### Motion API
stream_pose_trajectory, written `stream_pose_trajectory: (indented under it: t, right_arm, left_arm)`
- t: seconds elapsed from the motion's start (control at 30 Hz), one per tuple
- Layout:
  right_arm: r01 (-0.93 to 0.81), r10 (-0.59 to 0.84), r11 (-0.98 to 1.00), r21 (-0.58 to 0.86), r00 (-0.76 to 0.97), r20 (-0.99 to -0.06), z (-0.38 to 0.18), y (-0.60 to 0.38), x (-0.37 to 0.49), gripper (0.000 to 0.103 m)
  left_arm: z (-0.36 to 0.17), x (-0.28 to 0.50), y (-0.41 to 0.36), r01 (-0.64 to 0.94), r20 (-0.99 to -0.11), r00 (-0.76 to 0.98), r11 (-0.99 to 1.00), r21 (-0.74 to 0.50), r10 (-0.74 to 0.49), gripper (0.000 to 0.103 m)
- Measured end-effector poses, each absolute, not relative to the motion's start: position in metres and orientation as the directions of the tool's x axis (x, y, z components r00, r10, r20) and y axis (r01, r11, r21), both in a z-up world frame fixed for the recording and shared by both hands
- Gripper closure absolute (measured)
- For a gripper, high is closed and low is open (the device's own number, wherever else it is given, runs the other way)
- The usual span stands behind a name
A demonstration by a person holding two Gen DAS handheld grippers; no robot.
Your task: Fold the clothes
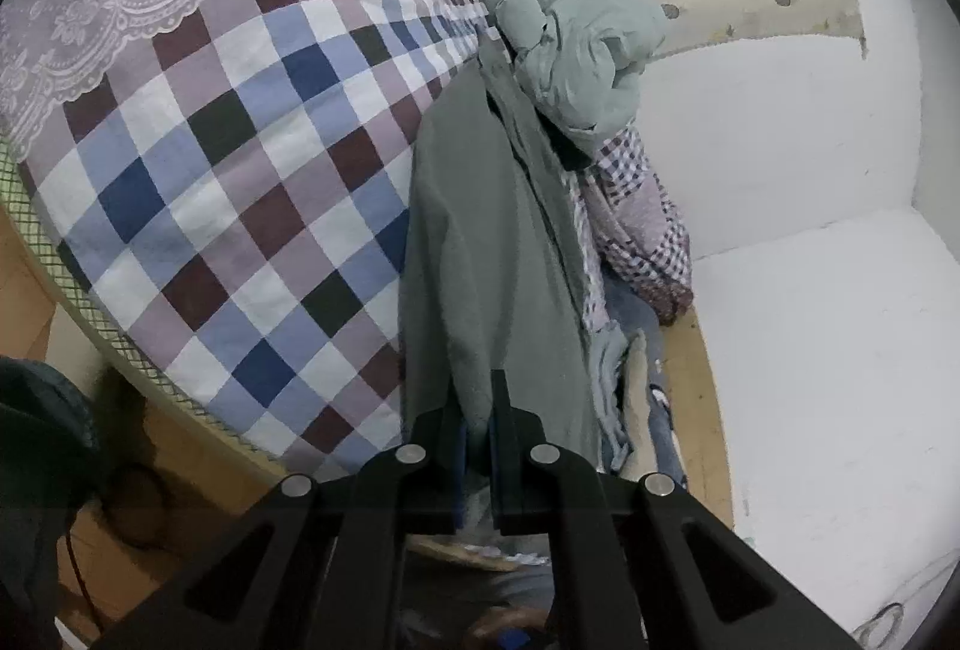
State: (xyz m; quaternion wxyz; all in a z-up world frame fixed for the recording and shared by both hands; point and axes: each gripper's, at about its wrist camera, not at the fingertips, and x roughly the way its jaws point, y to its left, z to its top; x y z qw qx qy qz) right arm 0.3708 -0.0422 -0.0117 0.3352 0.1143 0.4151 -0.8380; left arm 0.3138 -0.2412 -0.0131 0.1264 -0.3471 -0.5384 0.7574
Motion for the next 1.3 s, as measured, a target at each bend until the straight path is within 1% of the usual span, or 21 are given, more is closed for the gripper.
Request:
stream_pose_trajectory:
  t: [0.3,0.43,0.8,1.13,1.3]
  right_arm:
    - [0.622,-0.435,-0.461,-0.633,-0.78,-0.449,-0.01,-0.036,0.368,0.018]
    - [0.614,-0.423,-0.477,-0.629,-0.788,-0.448,-0.006,-0.032,0.366,0.018]
    - [0.608,-0.429,-0.485,-0.629,-0.792,-0.435,-0.001,-0.03,0.367,0.018]
    - [0.559,-0.389,-0.488,-0.67,-0.827,-0.407,-0.005,-0.023,0.358,0.018]
    - [0.502,-0.335,-0.483,-0.717,-0.863,-0.379,-0.012,-0.012,0.352,0.018]
  left_arm:
    - [-0.014,0.317,-0.253,0.199,-0.374,-0.756,-0.355,-0.913,0.538,0.1]
    - [-0.014,0.322,-0.255,0.204,-0.38,-0.763,-0.363,-0.909,0.522,0.1]
    - [-0.005,0.331,-0.258,0.199,-0.378,-0.772,-0.371,-0.907,0.511,0.1]
    - [0.015,0.333,-0.266,0.179,-0.359,-0.786,-0.371,-0.911,0.503,0.1]
    - [0.028,0.33,-0.263,0.156,-0.34,-0.784,-0.366,-0.918,0.519,0.1]
